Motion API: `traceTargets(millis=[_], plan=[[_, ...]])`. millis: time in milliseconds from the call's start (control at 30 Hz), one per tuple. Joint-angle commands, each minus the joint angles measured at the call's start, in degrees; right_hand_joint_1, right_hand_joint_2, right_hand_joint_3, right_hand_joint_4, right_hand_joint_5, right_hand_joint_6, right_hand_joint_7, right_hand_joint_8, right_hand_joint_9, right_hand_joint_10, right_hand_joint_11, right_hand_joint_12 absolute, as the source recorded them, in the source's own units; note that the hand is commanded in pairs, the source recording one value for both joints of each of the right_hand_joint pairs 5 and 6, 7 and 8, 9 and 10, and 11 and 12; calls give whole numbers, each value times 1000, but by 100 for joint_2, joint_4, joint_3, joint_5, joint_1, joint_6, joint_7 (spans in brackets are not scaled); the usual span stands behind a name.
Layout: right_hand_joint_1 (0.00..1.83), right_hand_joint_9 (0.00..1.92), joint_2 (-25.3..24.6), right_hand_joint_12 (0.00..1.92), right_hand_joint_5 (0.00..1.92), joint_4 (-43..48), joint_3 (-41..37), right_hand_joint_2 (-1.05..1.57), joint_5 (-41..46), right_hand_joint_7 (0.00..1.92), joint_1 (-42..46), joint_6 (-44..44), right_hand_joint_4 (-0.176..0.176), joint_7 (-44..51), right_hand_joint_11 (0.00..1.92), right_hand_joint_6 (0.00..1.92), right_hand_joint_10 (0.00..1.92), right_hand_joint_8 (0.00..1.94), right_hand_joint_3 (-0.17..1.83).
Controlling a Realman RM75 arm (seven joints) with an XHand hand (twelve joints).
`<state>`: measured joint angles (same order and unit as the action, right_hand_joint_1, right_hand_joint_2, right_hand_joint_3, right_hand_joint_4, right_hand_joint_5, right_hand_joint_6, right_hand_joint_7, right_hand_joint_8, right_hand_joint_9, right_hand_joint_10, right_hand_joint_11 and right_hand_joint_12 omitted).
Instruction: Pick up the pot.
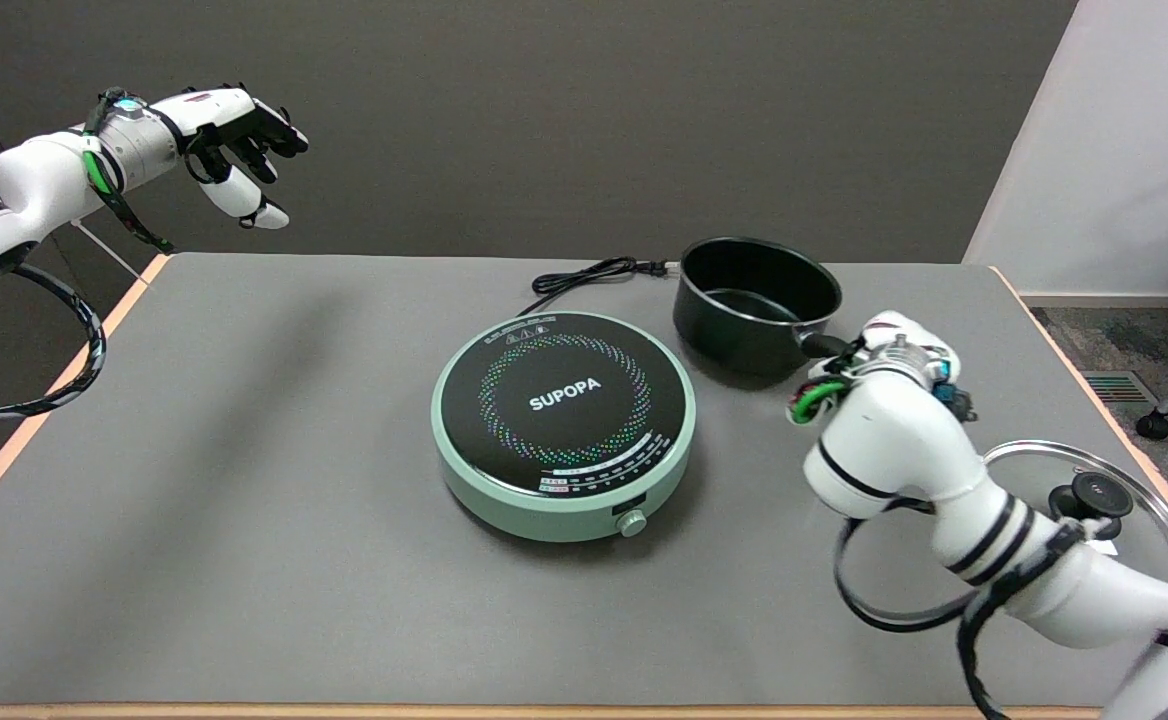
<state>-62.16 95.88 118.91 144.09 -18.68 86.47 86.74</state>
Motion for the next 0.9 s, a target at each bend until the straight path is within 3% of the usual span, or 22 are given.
traceTargets(millis=[33, 167, 433, 633, 900], plan=[[945, 1695, 1185, 1695, 1695, 77, -1261, 1495, -1338, 1695, 1927, -2042, -98, -1064, 1695, 1695, 1695, 1695, 1341], [939, 1700, 1554, 1700, 1700, -131, -1273, 1507, -2076, 1700, 2351, -2341, -97, -1850, 1700, 1700, 1700, 1700, 1324], [949, 1697, 2261, 1697, 1697, -425, -1917, 1475, -2338, 1697, 3241, -3186, -98, -2952, 1697, 1697, 1697, 1697, 1329], [947, 1710, 2231, 1710, 1710, -727, -2876, 1482, -3049, 1710, 3667, -4490, -95, -3691, 1710, 1710, 1710, 1710, 1289], [946, 1727, 2229, 1727, 1727, -1055, -3574, 1473, -4134, 1727, 3663, -5978, -92, -4982, 1727, 1727, 1727, 1727, 1230]])
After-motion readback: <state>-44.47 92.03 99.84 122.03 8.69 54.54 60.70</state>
